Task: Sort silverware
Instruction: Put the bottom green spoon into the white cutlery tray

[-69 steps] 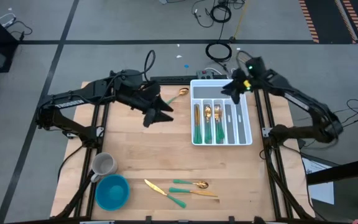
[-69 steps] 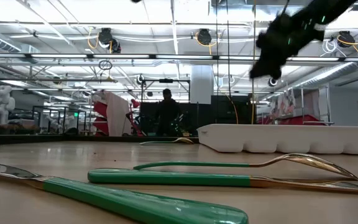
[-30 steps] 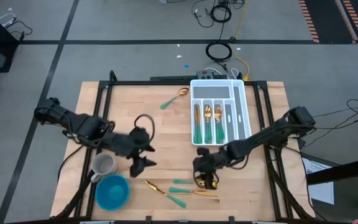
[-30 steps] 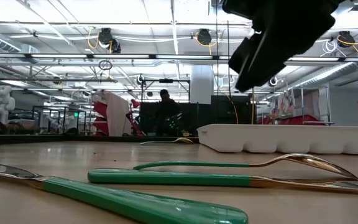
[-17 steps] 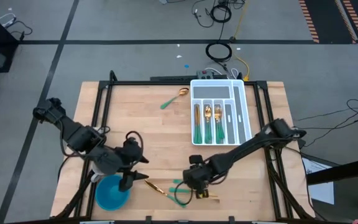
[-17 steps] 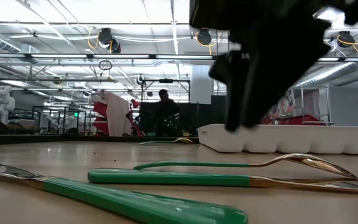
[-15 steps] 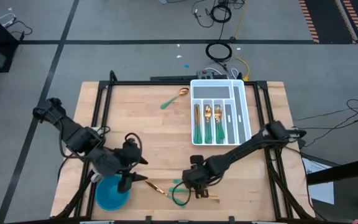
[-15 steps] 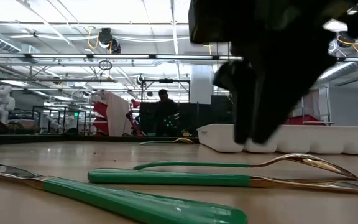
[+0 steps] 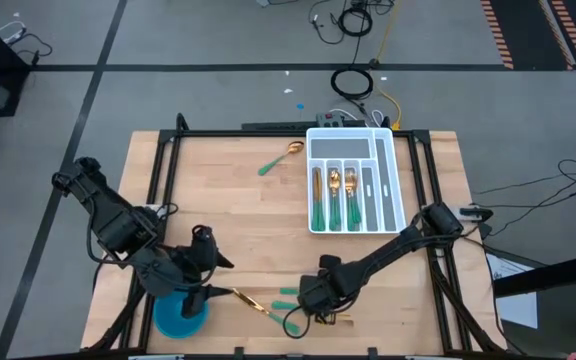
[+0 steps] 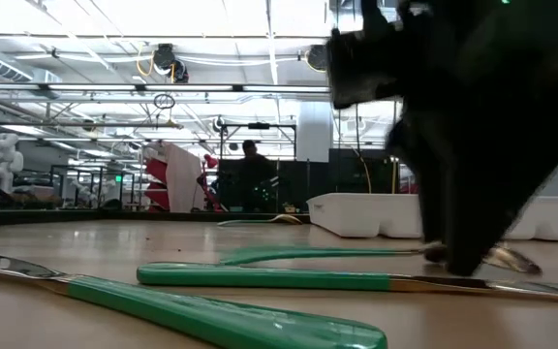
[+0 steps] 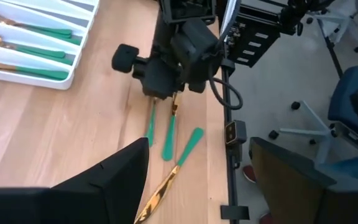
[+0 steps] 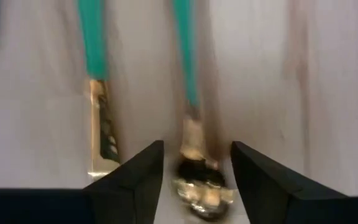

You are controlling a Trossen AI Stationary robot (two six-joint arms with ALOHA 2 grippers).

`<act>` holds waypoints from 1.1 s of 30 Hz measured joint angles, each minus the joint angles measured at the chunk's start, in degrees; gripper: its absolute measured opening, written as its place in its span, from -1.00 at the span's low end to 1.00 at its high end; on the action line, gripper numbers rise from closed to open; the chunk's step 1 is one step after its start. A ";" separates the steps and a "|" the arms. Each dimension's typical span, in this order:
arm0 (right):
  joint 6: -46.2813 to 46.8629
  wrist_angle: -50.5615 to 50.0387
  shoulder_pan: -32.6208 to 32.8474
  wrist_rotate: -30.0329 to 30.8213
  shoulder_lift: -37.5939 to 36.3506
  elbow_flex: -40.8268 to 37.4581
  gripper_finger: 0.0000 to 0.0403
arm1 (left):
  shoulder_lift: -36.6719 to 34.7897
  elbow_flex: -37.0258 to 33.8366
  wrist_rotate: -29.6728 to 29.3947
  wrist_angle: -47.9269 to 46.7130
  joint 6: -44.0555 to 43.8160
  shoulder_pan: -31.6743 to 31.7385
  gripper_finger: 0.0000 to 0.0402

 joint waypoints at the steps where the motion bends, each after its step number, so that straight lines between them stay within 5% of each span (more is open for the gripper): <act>1: 1.47 -1.45 0.14 0.28 0.22 -0.01 -0.16 | 0.00 0.00 -0.16 -0.01 0.01 0.02 0.41; 10: 6.14 -4.42 0.50 0.24 0.60 0.20 -0.93 | 0.00 0.02 -0.29 -1.42 0.36 0.04 0.41; 14: 6.00 -5.43 0.44 -1.41 -0.27 1.30 -0.98 | 0.00 0.02 -1.08 -1.34 0.40 0.04 0.41; 22: -1.67 -3.26 -1.65 -17.02 -4.12 4.53 -0.99 | 0.24 -0.83 -4.97 -0.86 4.68 0.19 0.41; 33: -2.66 0.14 -4.46 -12.17 -17.97 4.75 -1.00 | 0.39 -16.88 -7.77 5.64 1.61 4.97 0.41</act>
